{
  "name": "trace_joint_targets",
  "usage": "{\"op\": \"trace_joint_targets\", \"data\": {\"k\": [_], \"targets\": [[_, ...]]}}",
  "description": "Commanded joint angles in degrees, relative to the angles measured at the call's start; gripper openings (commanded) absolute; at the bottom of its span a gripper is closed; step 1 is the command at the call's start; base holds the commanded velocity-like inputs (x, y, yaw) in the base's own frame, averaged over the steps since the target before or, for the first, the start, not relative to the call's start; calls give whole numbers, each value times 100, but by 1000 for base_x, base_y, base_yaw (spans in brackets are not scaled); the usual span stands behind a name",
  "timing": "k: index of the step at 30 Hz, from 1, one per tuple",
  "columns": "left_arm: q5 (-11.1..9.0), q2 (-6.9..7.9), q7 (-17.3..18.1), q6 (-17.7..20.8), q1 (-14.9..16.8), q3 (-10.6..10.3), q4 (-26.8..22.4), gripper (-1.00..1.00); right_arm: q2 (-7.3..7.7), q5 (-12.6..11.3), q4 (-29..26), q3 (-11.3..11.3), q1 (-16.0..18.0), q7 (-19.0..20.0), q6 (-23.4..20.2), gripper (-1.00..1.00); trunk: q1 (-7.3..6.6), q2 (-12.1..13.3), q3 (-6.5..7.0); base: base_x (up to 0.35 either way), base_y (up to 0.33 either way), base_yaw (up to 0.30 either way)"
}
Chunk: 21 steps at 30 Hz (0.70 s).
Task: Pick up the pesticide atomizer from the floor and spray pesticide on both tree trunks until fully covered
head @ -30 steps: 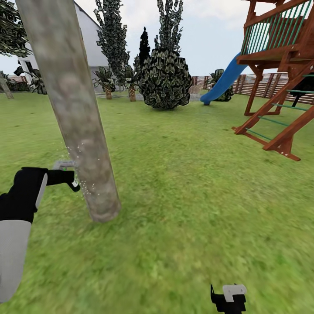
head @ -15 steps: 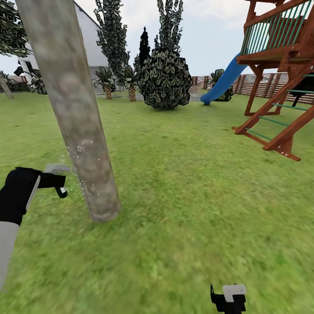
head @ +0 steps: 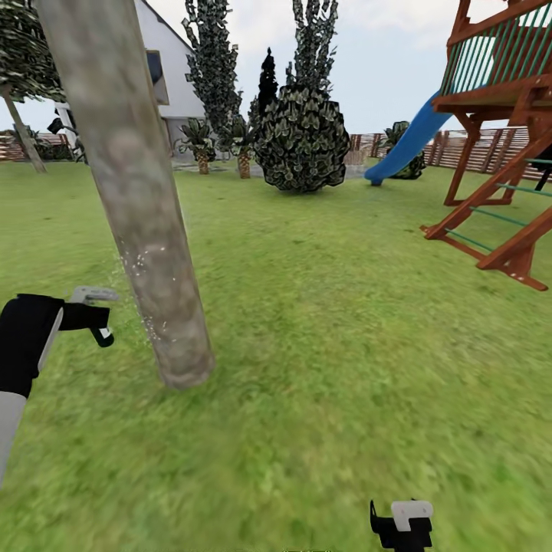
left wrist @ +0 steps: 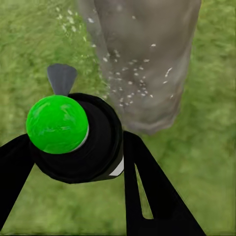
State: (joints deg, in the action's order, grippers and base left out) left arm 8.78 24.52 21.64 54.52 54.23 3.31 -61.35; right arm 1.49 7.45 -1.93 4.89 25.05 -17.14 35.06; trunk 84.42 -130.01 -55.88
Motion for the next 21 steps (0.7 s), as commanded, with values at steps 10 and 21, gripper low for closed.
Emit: {"op": "trace_joint_targets", "data": {"k": [10,21], "targets": [[57,-556,-16,-2,6,362,-2,-100,0,2,0,3,0,3,-1,100,1,1,0,-8,-8,75],[86,-516,-35,-21,-173,67,146,-100,0,2,5,0,0,0,-1,100,1,1,0,214,-128,0]]}}
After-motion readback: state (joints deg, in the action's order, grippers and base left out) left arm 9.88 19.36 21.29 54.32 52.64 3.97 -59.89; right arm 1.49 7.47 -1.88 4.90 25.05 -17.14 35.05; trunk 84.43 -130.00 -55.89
